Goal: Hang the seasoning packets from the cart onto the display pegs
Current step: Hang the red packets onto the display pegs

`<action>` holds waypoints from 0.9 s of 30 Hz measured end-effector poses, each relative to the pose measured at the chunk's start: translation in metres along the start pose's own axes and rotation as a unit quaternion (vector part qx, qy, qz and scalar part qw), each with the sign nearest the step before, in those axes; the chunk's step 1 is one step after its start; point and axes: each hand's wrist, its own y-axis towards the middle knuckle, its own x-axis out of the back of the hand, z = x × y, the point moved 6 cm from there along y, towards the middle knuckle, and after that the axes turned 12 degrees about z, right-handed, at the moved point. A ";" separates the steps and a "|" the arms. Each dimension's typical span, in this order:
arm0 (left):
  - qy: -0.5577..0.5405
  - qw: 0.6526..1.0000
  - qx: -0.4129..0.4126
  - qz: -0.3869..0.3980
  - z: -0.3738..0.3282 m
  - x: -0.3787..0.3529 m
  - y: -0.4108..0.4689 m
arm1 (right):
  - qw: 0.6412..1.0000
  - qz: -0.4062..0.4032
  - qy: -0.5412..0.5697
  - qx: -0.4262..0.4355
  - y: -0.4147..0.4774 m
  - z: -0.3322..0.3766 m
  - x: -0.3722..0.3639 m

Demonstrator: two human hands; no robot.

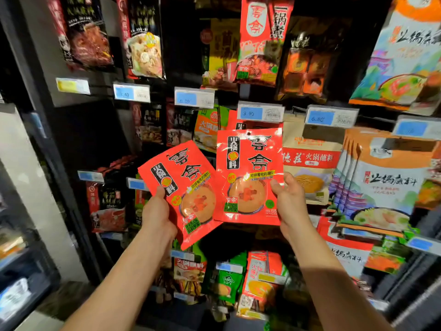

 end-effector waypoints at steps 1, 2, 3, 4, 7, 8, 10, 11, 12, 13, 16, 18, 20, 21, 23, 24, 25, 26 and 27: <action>0.001 1.000 0.001 0.001 -0.002 -0.001 -0.001 | 1.000 0.000 0.003 0.008 -0.001 0.003 -0.002; 0.002 1.000 0.002 0.007 -0.003 -0.001 0.001 | 1.000 -0.001 0.007 0.017 -0.001 0.005 -0.004; 0.001 1.000 0.002 0.011 -0.004 -0.002 0.001 | 1.000 -0.003 0.011 0.027 -0.001 0.009 -0.006; 0.003 1.000 0.003 0.013 -0.006 -0.002 0.003 | 0.999 -0.004 0.021 0.036 0.000 0.011 -0.006; 0.015 1.000 -0.008 0.014 -0.010 0.000 0.007 | 0.998 -0.021 0.046 0.043 0.003 0.016 -0.006; 0.015 1.000 -0.009 0.014 -0.011 0.000 0.008 | 0.998 -0.026 0.046 0.042 0.006 0.014 -0.005; 0.018 1.000 -0.009 0.017 -0.013 -0.001 0.008 | 0.998 -0.028 0.044 0.039 0.011 0.014 -0.007; 0.018 1.000 -0.008 0.019 -0.014 -0.002 0.008 | 0.998 -0.030 0.043 0.035 0.013 0.014 -0.007; 0.018 1.000 -0.006 0.019 -0.013 -0.001 0.009 | 0.998 -0.030 0.045 0.031 0.016 0.014 -0.007; 0.016 1.000 -0.004 0.023 -0.013 0.000 0.009 | 0.998 -0.029 0.046 0.029 0.017 0.014 -0.008; 0.014 0.999 -0.005 0.029 -0.013 0.003 0.011 | 0.998 -0.020 0.054 0.027 0.022 0.016 -0.009; 0.011 1.000 -0.009 0.022 -0.013 0.007 0.012 | 0.998 -0.028 0.040 0.025 0.024 0.016 -0.008; 0.012 1.000 -0.009 0.017 -0.013 0.011 0.015 | 0.998 -0.048 0.029 0.015 0.025 0.016 -0.009; 0.012 1.000 -0.009 0.016 -0.013 0.012 0.014 | 0.998 -0.056 0.027 0.013 0.025 0.016 -0.009; 0.011 1.000 -0.010 0.014 -0.014 0.014 0.015 | 0.998 -0.064 0.027 0.012 0.024 0.017 -0.011; 0.011 1.000 -0.011 0.011 -0.014 0.016 0.016 | 0.997 -0.068 0.024 0.014 0.024 0.016 -0.010; 0.010 1.000 -0.013 0.009 -0.015 0.016 0.016 | 0.997 -0.070 0.021 0.017 0.023 0.016 -0.010; 0.010 1.000 -0.014 0.006 -0.015 0.017 0.017 | 0.997 -0.071 0.020 0.020 0.022 0.017 -0.010; 0.009 1.000 -0.014 0.004 -0.015 0.017 0.017 | 0.997 -0.074 0.022 0.021 0.020 0.018 -0.011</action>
